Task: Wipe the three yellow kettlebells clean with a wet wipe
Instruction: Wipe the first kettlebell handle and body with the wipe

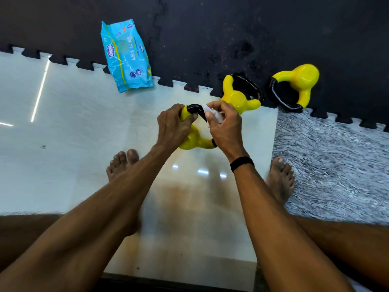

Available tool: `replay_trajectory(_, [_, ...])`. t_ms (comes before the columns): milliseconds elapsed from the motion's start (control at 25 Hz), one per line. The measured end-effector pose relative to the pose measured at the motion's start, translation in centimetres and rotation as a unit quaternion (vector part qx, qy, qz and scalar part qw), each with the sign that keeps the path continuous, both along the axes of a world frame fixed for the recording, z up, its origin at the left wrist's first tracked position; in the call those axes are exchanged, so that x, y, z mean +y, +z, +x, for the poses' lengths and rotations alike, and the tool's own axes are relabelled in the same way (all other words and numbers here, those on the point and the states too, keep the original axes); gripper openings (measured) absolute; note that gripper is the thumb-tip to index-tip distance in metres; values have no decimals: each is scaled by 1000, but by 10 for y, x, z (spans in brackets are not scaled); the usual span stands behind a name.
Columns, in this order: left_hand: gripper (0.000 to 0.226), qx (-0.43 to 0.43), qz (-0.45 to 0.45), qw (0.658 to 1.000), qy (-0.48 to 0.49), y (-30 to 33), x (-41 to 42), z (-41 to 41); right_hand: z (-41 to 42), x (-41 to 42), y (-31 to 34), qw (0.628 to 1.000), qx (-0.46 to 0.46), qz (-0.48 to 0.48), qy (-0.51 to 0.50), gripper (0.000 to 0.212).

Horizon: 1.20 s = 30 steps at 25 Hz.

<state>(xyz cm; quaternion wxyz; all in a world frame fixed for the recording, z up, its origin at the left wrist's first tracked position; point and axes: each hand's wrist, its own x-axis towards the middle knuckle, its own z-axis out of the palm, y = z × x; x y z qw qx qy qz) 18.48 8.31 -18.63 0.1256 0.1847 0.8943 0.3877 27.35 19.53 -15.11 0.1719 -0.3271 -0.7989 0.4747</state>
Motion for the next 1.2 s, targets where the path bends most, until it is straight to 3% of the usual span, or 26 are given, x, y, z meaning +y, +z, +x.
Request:
replay_trajectory(320, [23, -27, 62, 996, -59, 6, 2, 1, -4, -14, 9, 994, -9, 102, 36, 29])
replay_trajectory(520, [16, -63, 123, 990, -41, 1, -13, 4, -28, -47, 11, 961, -77, 251, 90, 21])
replay_trajectory(760, [24, -80, 113, 990, -31, -1, -19, 1, 4, -52, 0, 951, -45, 303, 30, 31])
replay_trajectory(1000, [35, -99, 115, 988, -1, 1, -17, 0, 56, -67, -20, 958, -33, 282, -49, 33])
replay_trajectory(1080, [37, -109, 104, 988, 18, -1, -17, -2, 44, -67, -15, 951, -33, 304, -44, 30])
replay_trajectory(1200, [22, -99, 100, 990, 28, -1, -16, -3, -9, -64, 5, 941, -83, 328, 17, 26])
